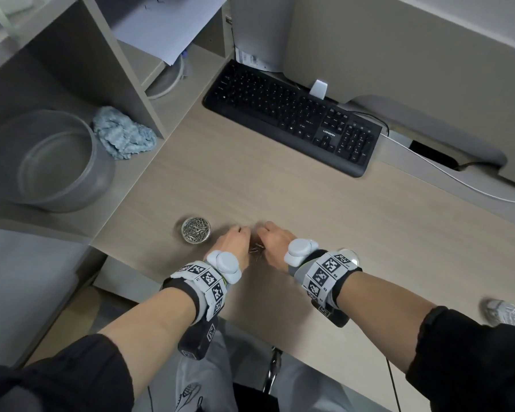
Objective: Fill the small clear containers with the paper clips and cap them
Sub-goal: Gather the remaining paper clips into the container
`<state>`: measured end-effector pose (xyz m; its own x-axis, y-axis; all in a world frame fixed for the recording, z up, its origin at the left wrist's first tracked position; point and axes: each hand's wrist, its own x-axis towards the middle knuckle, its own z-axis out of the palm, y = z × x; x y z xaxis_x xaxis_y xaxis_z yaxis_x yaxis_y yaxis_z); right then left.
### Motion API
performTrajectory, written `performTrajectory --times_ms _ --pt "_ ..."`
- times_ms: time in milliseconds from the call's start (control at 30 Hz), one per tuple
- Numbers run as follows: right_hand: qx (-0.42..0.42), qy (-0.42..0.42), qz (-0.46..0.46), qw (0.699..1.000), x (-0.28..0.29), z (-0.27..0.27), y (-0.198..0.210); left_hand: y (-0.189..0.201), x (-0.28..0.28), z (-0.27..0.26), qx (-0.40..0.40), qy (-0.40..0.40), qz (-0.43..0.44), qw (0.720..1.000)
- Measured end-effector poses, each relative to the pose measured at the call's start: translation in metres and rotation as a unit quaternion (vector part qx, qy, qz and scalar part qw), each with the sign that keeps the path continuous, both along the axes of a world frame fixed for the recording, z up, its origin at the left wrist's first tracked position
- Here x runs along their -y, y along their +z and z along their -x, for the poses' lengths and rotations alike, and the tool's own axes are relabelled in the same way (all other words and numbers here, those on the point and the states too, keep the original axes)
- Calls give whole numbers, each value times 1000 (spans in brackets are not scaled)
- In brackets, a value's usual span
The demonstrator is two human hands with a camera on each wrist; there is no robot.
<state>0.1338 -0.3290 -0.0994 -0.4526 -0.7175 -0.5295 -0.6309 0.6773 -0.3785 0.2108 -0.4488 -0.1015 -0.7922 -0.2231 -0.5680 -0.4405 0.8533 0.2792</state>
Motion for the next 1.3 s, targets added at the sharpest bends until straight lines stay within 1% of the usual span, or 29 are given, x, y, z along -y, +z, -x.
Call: performTrajectory --times_ms 100,167,300,367,433,533,600,700,800,867,967,1067,1167,1300 --pt "16 -16 -9 1000 0 0 -1 -1 1 4 -1 -7 1 1000" --pt "10 -27 -30 999 0 -2 -1 -1 1 4 2 -8 -2 1000" --pt "20 -27 -36 999 1 -1 5 2 0 2 16 -1 -24 1000" --pt "25 -30 -47 998 2 1 11 9 0 0 12 16 -38 999" --pt "28 -55 -41 997 5 4 17 17 3 -2 0 34 -43 998" --pt "43 -90 -3 995 21 6 34 32 17 -6 -33 81 -60 994" --pt "88 -134 31 987 34 6 45 40 29 -8 -46 121 -78 988" --pt "172 -198 66 963 60 1 61 53 57 -18 -73 182 -95 976" --pt "223 -220 80 946 89 -7 70 58 85 -30 -116 249 -104 956" --pt "240 -228 87 939 105 -12 69 57 96 -37 -125 253 -98 954" --pt "244 -238 88 936 119 -16 64 52 102 -43 -137 235 -104 957" --pt "224 -234 85 942 123 -16 62 50 102 -48 -143 224 -112 958" --pt "208 -222 81 949 128 -19 60 49 108 -53 -169 244 -131 946" --pt "197 -209 74 955 130 -19 59 47 111 -53 -176 254 -141 941"
